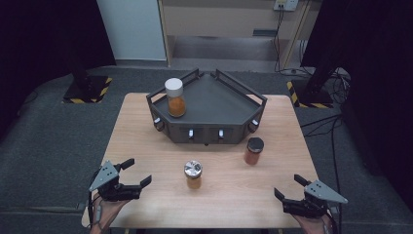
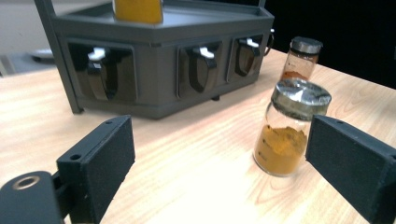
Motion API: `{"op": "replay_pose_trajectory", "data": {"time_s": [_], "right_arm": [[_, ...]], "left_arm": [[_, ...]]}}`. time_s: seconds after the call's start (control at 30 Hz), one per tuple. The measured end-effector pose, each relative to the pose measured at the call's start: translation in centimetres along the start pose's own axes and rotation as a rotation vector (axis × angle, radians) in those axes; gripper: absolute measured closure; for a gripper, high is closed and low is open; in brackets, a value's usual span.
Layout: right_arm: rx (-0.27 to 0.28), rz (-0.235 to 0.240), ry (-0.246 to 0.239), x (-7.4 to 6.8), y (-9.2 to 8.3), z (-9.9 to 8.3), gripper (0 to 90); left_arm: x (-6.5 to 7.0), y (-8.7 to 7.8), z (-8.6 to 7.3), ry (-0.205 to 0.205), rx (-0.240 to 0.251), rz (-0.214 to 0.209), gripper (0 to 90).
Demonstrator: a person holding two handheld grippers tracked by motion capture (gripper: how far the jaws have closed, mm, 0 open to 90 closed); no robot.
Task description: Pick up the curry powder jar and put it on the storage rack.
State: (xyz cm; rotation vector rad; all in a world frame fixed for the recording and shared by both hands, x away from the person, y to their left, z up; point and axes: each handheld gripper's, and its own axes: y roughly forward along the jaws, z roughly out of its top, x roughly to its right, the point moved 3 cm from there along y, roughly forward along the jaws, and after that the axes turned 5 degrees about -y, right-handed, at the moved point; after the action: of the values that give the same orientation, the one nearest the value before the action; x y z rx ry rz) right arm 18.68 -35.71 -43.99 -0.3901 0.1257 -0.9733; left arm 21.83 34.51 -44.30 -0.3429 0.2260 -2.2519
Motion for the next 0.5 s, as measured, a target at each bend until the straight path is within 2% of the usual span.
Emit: {"op": "replay_pose_trajectory", "data": {"time_s": [0.27, 0.33, 0.4, 0.5], "right_arm": [[0.001, 0.001, -0.003, 0.0, 0.0, 0.0, 8.9], [0.000, 0.001, -0.002, 0.0, 0.0, 0.0, 8.9], [0.000, 0.001, -0.003, 0.0, 0.0, 0.0, 8.9], [-0.001, 0.000, -0.003, -0.1, 0.0, 0.0, 8.9]], "left_arm": [[-0.9, 0.2, -1.3, -0.038, -0.007, -0.003, 7.2], [-0.9, 0.1, -1.4, -0.033, -0.011, 0.006, 7.7], [-1.1, 0.1, -1.6, -0.050, -0.003, -0.008, 7.7], [-0.9, 0.2, -1.6, -0.030, -0.012, -0.006, 7.7]]}}
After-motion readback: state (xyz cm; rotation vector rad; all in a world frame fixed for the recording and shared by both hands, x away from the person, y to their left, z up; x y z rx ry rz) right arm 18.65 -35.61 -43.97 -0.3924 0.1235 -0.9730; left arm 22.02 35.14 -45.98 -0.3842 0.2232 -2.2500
